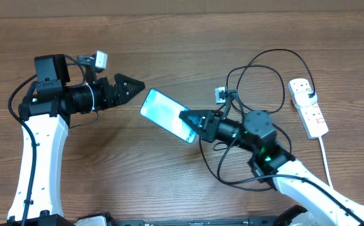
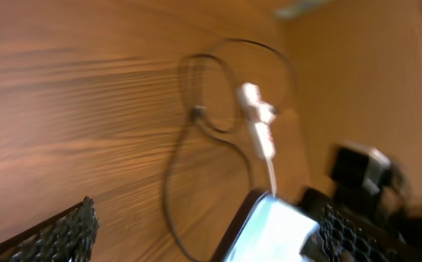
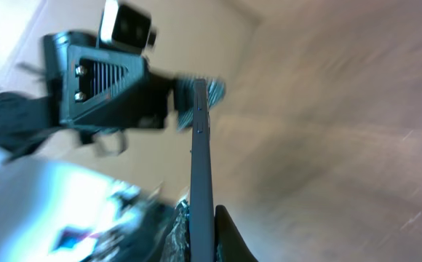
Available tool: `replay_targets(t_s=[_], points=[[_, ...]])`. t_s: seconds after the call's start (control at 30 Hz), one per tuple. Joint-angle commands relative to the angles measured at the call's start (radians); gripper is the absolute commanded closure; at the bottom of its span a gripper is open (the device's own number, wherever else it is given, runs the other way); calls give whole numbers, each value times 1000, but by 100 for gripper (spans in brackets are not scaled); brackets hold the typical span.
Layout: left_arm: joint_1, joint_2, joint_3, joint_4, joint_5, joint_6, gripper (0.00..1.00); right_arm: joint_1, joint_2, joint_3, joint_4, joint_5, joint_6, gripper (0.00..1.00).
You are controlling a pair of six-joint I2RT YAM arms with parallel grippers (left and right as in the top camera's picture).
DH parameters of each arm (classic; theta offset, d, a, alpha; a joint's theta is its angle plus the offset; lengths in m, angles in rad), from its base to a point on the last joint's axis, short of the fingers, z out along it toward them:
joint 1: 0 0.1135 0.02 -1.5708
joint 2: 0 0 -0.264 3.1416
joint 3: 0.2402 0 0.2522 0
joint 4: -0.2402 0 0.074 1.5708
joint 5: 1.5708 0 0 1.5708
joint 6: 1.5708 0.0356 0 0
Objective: Plug charger to phone and switch on socket
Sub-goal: 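Open the left gripper and pull it back, right gripper holding phone, then move the left gripper back and grasp the phone's top edge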
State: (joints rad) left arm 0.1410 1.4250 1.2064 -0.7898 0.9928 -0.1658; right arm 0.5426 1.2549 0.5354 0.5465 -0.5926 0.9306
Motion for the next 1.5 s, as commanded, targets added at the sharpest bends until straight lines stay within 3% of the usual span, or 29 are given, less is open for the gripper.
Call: replay_targets(t_s=[0.0, 0.27, 0.43, 0.6, 0.73, 0.93, 1.03, 1.17, 1.27, 1.33, 1.47], points=[[-23, 12, 19, 17, 287, 209, 0, -77, -18, 16, 12, -386, 144, 96], [-66, 82, 19, -17, 297, 208, 1, -108, -18, 16, 13, -450, 166, 96], [-67, 126, 19, -16, 280, 159, 0, -108, -18, 16, 12, -269, 162, 96], [-48, 128, 19, 7, 157, -22, 0, -108, -18, 16, -23, 77, 168, 96], [-64, 128, 19, 32, 98, -223, 0, -100, -18, 16, -44, 299, 268, 96], [-196, 128, 19, 112, -144, -540, 0, -12, -18, 16, -13, 541, 433, 96], [-256, 128, 19, 170, -207, -640, 1, 35, -17, 16, -13, 629, 517, 96], [-317, 128, 19, 254, -274, -748, 7, 79, -17, 16, -11, 625, 626, 96], [-333, 128, 19, 280, -307, -787, 25, 94, -16, 16, -11, 616, 702, 96], [-334, 128, 19, 279, -327, -811, 43, 100, -16, 16, -10, 609, 752, 96], [-336, 128, 19, 295, -346, -916, 54, 100, -16, 16, -10, 557, 802, 96]])
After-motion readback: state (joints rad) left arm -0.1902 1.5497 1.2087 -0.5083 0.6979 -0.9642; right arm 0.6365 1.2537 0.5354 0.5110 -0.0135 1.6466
